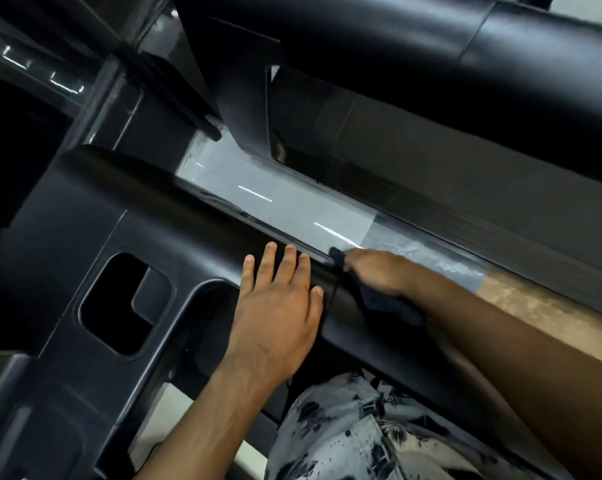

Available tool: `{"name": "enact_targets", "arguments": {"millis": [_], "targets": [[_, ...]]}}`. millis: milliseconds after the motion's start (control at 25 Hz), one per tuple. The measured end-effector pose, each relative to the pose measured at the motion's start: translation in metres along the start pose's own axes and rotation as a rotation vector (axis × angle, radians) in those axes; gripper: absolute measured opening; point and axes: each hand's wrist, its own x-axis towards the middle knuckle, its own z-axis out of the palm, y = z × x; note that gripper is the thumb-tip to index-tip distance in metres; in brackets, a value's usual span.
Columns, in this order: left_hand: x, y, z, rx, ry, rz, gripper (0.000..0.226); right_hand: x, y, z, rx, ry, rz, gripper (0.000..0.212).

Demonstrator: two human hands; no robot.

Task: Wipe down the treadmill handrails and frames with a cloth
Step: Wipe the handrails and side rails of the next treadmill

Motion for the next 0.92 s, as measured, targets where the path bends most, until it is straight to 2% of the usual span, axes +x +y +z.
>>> {"name": "enact_targets", "arguments": {"millis": [40, 160, 280, 400, 480, 520, 600, 720, 840, 920], "targets": [[-0.002, 0.003, 0.000, -0.004, -0.005, 0.005, 0.071, -0.006, 0.002, 0.004, -0.004, 0.025, 0.023, 0.041], [-0.005, 0.013, 0.000, -0.011, -0.004, 0.025, 0.071, -0.026, 0.003, 0.013, -0.023, 0.194, -0.111, 0.045], [-0.009, 0.017, 0.000, -0.001, -0.008, 0.037, 0.068, -0.013, 0.008, 0.002, -0.118, 0.057, -0.020, 0.037], [-0.013, 0.022, -0.003, -0.004, -0.018, 0.062, 0.069, -0.030, 0.014, 0.017, -0.161, 0.199, -0.086, 0.045], [-0.014, 0.026, 0.002, -0.005, -0.009, 0.086, 0.068, -0.028, 0.022, 0.011, 0.020, 0.179, -0.111, 0.044], [-0.015, 0.028, 0.006, 0.004, -0.002, 0.096, 0.066, -0.027, 0.022, 0.006, 0.057, 0.102, -0.055, 0.041], [-0.015, 0.032, 0.008, 0.012, 0.019, 0.118, 0.060, -0.031, 0.029, 0.005, -0.027, 0.061, 0.026, 0.040], [-0.019, 0.035, 0.009, 0.000, 0.019, 0.133, 0.059, -0.055, 0.034, 0.017, -0.081, 0.243, -0.099, 0.048], [-0.026, 0.040, 0.011, -0.004, 0.023, 0.140, 0.059, -0.051, 0.041, 0.005, -0.107, 0.085, 0.008, 0.038], [-0.028, 0.046, 0.011, -0.004, 0.013, 0.139, 0.059, -0.058, 0.041, 0.016, -0.180, 0.167, 0.004, 0.043]]}}
